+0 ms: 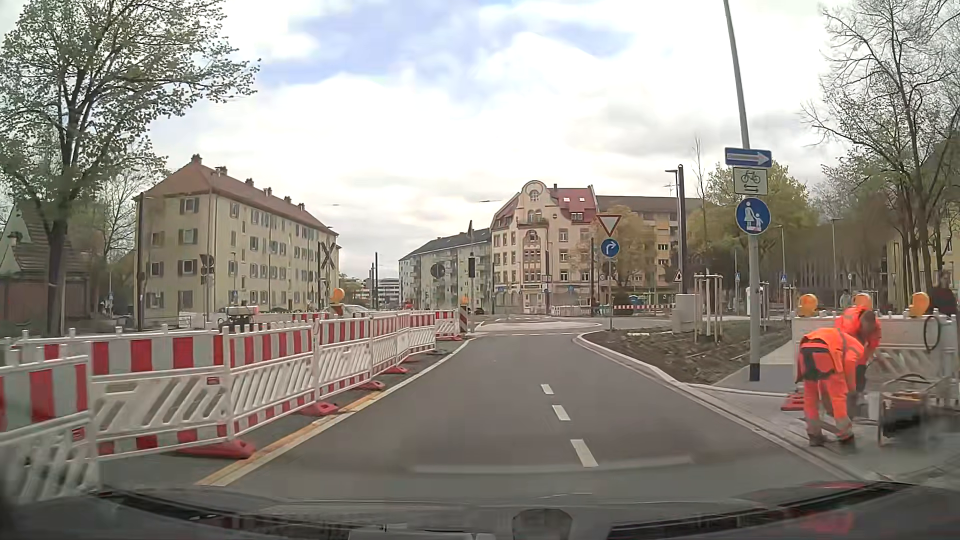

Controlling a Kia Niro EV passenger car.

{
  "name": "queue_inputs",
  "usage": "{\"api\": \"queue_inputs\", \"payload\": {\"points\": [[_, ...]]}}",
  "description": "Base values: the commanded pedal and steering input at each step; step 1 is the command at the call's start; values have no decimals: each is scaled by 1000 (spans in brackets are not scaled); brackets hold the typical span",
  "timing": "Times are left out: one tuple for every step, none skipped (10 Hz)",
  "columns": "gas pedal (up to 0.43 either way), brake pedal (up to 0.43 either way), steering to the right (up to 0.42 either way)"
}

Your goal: Follow the waypoints while adhering to traffic rules and regulations

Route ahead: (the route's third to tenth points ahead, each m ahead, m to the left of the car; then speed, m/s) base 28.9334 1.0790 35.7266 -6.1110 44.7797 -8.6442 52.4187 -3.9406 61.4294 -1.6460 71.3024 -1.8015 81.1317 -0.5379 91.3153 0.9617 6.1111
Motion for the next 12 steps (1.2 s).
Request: {"api": "queue_inputs", "payload": {"points": [[0,0,6],[0,0,9],[0,0,12],[0,0,17],[0,0,20],[0,0,23],[0,0,26],[0,0,30],[0,0,32],[0,0,32],[0,0,32],[0,0,31]]}}
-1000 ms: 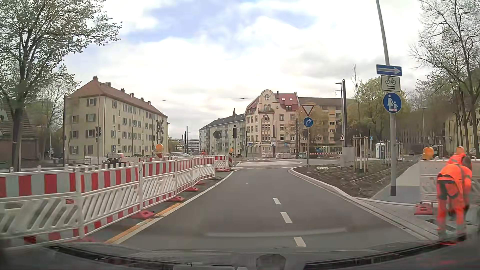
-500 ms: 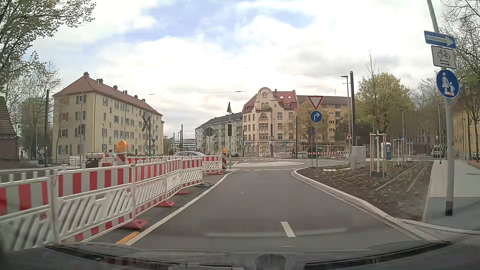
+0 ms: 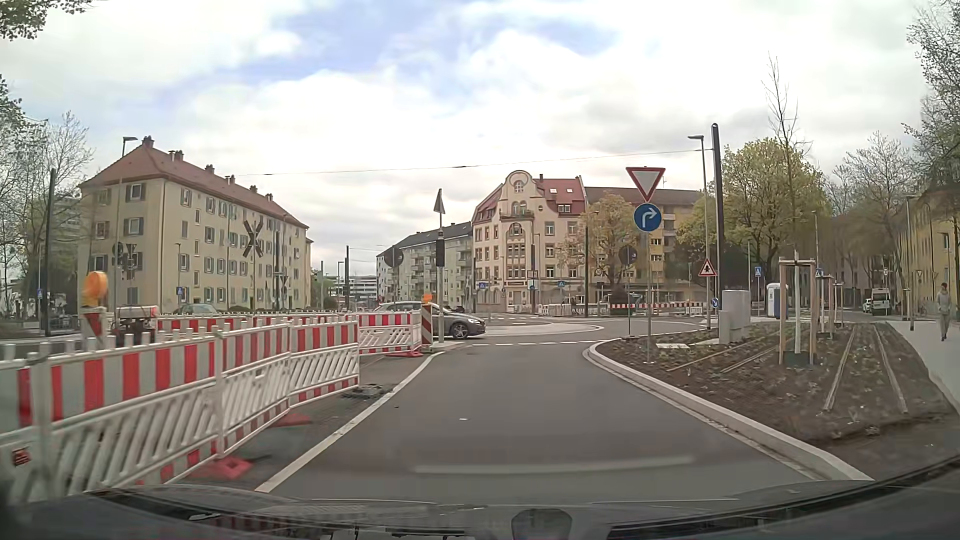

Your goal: Follow the waypoints while adhering to traffic rules and regulations

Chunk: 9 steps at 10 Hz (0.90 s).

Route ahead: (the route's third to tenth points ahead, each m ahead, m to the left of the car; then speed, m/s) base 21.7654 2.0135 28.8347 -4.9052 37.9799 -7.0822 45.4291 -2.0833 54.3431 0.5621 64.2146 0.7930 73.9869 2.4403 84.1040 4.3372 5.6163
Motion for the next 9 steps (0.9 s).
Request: {"api": "queue_inputs", "payload": {"points": [[0,0,28],[0,0,24],[0,0,20],[0,0,15],[0,6,11],[0,43,9],[0,98,9],[0,122,8],[0,134,6]]}}
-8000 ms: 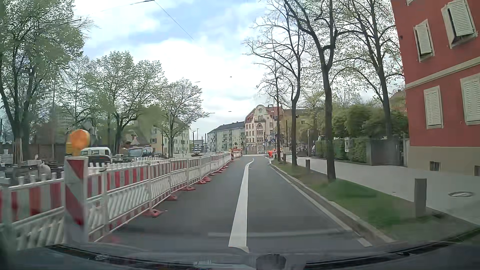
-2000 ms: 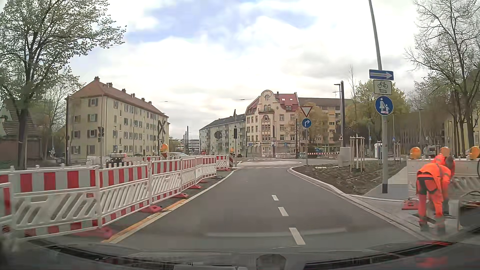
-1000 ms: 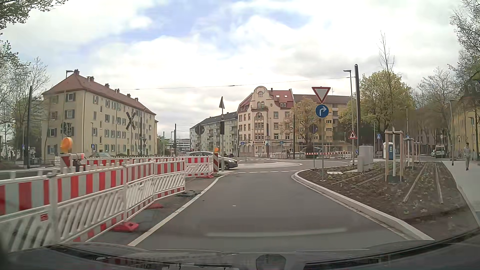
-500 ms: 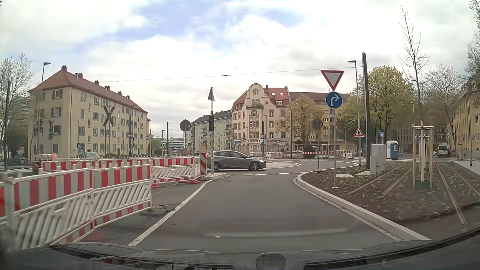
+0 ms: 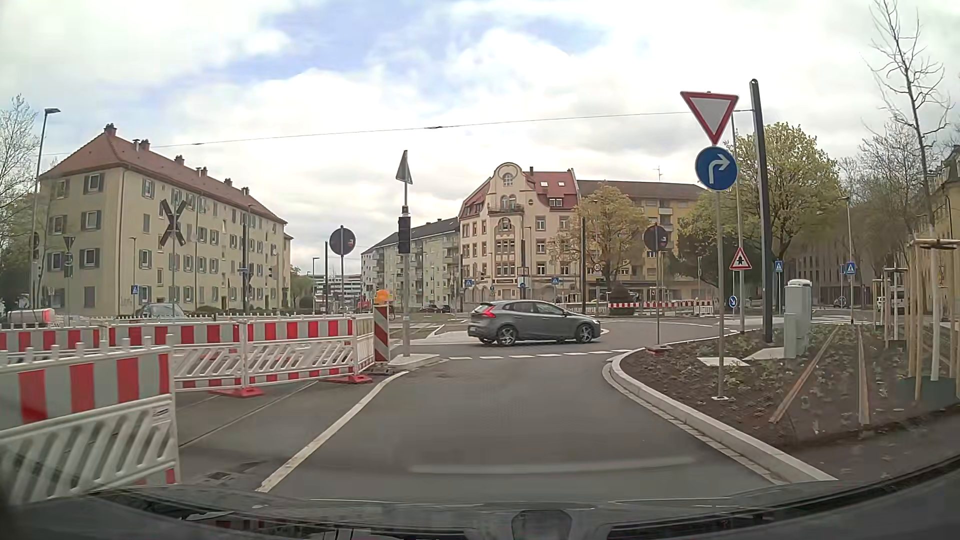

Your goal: Follow the waypoints while adhering to traffic rules and regulations

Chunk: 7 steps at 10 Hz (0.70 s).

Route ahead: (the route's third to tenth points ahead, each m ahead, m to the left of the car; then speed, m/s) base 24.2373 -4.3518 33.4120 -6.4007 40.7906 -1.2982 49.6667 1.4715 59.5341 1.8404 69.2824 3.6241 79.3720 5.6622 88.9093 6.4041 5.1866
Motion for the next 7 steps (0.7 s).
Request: {"api": "queue_inputs", "payload": {"points": [[0,152,5],[0,159,5],[0,152,5],[0,165,5],[0,177,5],[0,189,5],[0,207,5]]}}
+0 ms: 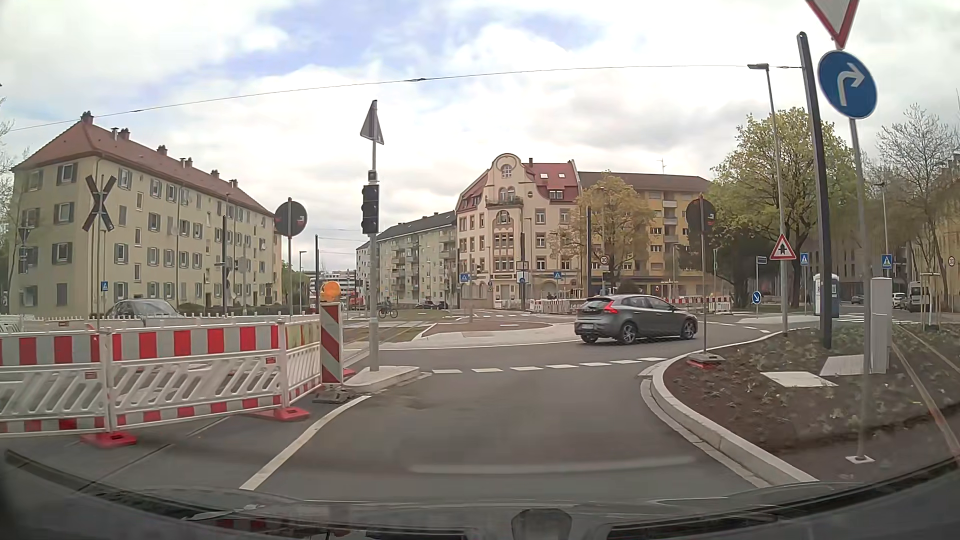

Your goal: Follow the waypoints while adhering to traffic rules and regulations

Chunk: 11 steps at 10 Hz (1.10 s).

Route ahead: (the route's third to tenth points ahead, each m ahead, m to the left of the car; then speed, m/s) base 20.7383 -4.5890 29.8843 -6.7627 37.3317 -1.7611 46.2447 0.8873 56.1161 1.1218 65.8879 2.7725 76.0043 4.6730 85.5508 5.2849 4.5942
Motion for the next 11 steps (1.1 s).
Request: {"api": "queue_inputs", "payload": {"points": [[0,220,5],[0,220,5],[0,220,5],[0,220,5],[0,220,5],[0,226,9],[0,226,14],[0,220,18],[0,226,20],[0,226,20],[0,220,21]]}}
